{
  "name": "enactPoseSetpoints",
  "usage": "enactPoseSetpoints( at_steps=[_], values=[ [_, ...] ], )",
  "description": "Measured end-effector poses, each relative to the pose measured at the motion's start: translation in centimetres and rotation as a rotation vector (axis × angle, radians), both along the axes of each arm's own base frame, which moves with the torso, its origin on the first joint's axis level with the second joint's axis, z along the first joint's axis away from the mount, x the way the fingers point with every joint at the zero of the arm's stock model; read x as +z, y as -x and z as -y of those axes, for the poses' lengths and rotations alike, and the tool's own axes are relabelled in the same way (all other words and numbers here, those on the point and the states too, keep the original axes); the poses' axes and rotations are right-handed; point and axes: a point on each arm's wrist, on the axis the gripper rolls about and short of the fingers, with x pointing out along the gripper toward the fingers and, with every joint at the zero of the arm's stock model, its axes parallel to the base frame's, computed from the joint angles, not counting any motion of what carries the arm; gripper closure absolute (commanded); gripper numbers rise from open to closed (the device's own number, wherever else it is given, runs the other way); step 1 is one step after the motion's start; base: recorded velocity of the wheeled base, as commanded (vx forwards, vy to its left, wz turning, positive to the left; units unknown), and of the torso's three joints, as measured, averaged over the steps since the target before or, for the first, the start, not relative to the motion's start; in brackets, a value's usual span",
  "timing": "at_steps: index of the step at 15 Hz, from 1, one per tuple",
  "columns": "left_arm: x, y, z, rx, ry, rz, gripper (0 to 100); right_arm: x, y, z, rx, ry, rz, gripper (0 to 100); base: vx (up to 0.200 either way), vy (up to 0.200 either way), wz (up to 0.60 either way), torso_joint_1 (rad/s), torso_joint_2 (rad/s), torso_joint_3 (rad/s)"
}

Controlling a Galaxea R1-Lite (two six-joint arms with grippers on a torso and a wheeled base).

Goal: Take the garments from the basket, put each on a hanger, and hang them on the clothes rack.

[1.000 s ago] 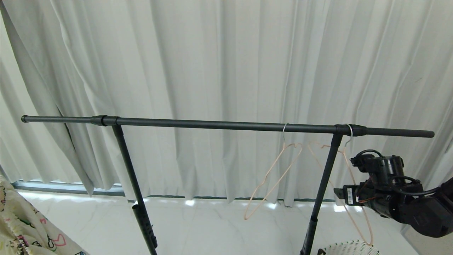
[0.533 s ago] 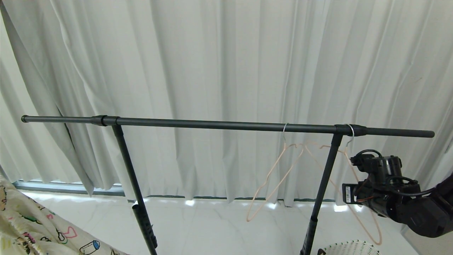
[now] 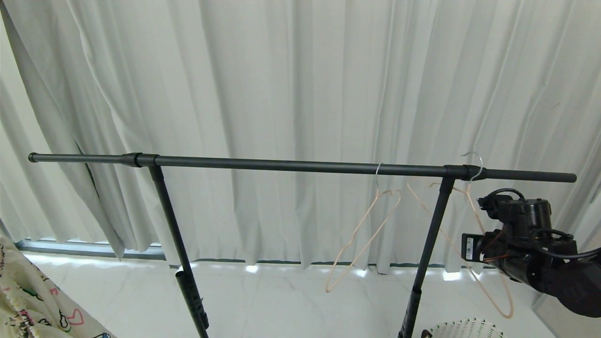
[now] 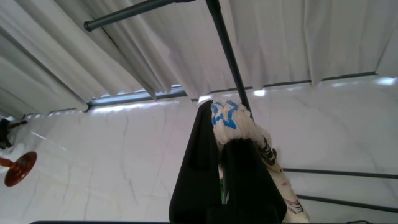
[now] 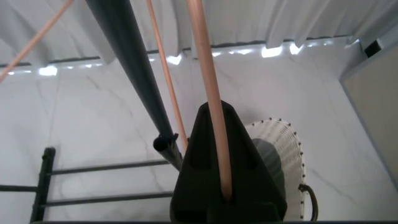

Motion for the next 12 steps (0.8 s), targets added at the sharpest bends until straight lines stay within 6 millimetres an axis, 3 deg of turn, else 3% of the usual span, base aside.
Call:
enactPoseSetpoints(
  at_steps=[5, 12],
  values=[
    [0.4, 0.1, 0.0, -0.009, -0.019, 0.009, 100, 1.6, 2.5, 0.7, 0.003, -0.003, 0.041, 100, 0.0, 0.0, 0.0, 0.0, 0.0, 0.0],
    [0.5, 0.1, -0.1, -0.013, -0.03, 0.014, 100, 2.1, 8.7, 2.4, 0.025, 0.031, 0.05, 100, -0.2, 0.0, 0.0, -0.003, 0.0, 0.003]
  ],
)
